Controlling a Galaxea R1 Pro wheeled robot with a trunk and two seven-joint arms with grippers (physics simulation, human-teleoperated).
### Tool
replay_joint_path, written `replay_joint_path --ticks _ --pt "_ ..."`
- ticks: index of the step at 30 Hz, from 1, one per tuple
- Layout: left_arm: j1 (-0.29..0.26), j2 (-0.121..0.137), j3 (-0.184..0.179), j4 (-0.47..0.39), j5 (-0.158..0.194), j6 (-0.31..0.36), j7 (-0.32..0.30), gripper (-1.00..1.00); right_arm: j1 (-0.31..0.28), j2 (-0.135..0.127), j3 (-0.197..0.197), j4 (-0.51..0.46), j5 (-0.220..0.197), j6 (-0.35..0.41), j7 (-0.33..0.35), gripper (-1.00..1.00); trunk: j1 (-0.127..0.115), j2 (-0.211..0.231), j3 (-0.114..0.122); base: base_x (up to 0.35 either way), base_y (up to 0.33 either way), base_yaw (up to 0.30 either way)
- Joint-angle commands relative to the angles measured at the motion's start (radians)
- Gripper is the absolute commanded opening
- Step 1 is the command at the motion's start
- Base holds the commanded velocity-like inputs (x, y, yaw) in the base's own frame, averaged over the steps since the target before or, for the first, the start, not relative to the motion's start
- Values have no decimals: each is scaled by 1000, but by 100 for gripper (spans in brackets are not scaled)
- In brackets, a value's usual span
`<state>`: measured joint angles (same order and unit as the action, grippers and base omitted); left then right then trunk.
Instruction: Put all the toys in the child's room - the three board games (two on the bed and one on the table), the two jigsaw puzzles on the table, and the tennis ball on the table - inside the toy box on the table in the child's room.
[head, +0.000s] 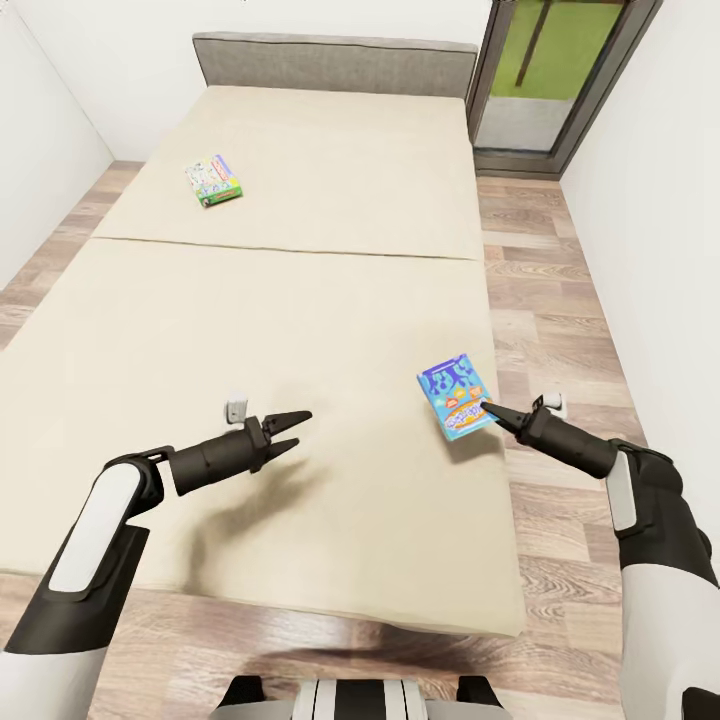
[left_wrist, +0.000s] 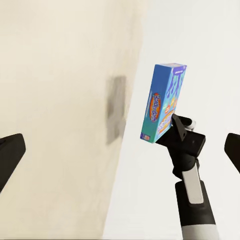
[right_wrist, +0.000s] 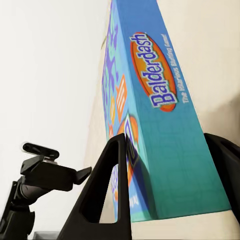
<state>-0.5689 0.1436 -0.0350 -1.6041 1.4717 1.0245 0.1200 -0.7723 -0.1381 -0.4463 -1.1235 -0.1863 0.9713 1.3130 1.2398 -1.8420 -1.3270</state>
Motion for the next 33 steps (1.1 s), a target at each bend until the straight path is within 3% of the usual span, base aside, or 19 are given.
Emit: replay_joint_path --ticks 1,10,33 --pt "0 -1 -2 -1 8 1 9 100 0 0 11 -2 0 10 2 -100 -4 7 3 0 0 0" --pt "3 -5 1 -2 6 1 1 100 0 -1 83 -12 1 66 1 -100 -38 70 40 0 0 -20" --pt "3 -6 5 0 10 -1 9 100 25 3 107 -125 7 76 -9 -100 -127 231 147 0 0 -70"
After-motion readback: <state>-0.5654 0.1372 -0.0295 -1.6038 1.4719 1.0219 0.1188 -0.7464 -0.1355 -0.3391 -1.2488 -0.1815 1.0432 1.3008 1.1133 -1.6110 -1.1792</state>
